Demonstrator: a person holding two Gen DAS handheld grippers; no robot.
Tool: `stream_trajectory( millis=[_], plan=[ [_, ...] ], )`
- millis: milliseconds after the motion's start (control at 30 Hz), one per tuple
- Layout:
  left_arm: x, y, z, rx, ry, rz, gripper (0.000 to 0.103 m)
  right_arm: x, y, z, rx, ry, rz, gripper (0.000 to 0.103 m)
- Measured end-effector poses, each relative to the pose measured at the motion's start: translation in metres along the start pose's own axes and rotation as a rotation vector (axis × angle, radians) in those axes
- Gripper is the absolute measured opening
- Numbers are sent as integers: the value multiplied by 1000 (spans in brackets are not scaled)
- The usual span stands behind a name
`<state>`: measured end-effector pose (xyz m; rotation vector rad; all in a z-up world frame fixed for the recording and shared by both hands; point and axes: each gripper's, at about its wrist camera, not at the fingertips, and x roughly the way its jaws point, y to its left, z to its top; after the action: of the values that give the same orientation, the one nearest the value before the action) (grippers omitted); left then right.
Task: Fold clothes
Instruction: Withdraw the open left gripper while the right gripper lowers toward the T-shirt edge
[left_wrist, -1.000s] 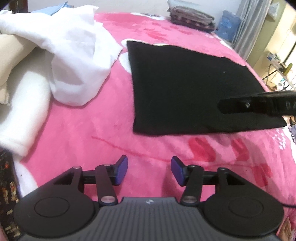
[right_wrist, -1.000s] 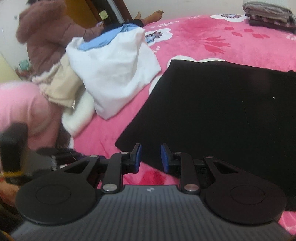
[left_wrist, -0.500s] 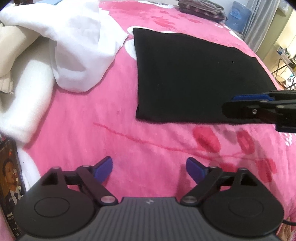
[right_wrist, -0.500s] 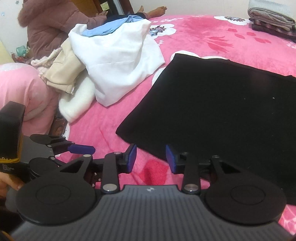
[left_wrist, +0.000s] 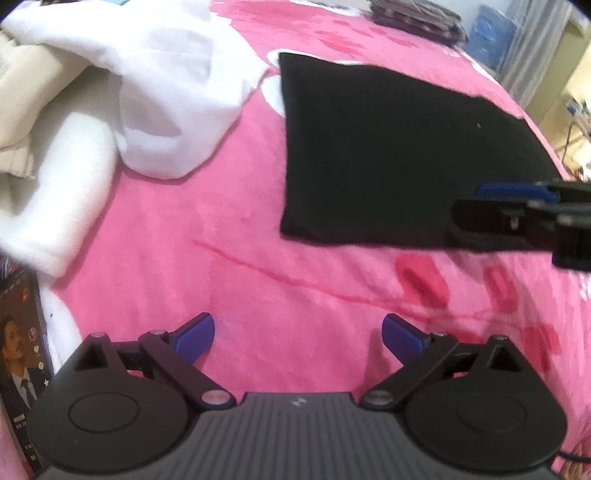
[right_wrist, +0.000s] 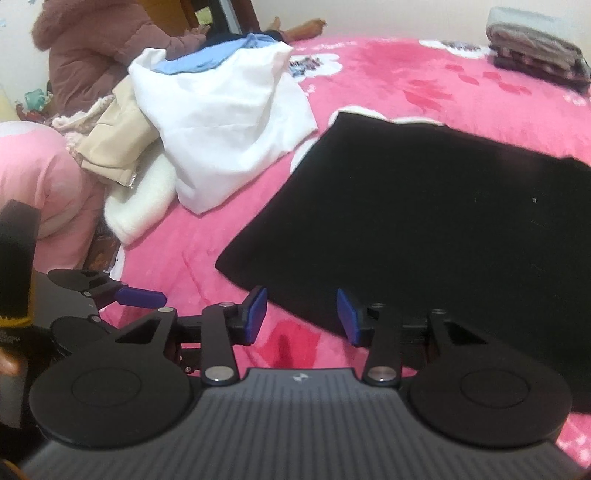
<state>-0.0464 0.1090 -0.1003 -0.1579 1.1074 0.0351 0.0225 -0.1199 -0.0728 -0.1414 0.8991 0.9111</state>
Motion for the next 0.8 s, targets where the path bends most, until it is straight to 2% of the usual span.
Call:
stream_trajectory(
  millis=[200,333,500,600,800],
  plan=[
    [-7,17,6,-82,-9,5,98,10,13,-1,-134,-61,20,43],
    [-8,17,11,-51,13,132,98,23,28,-5,-287,-106,31,43],
    [-5,19,11,-19,28,232,97,39,47,-10,-451,-138,57,43],
    [-5,24,10,-40,34,230,97,45,50,-10,-495,-144,71,42],
    [-6,22,9,-1,20,271,97,44,45,-6,-519,-172,55,41]
  ],
)
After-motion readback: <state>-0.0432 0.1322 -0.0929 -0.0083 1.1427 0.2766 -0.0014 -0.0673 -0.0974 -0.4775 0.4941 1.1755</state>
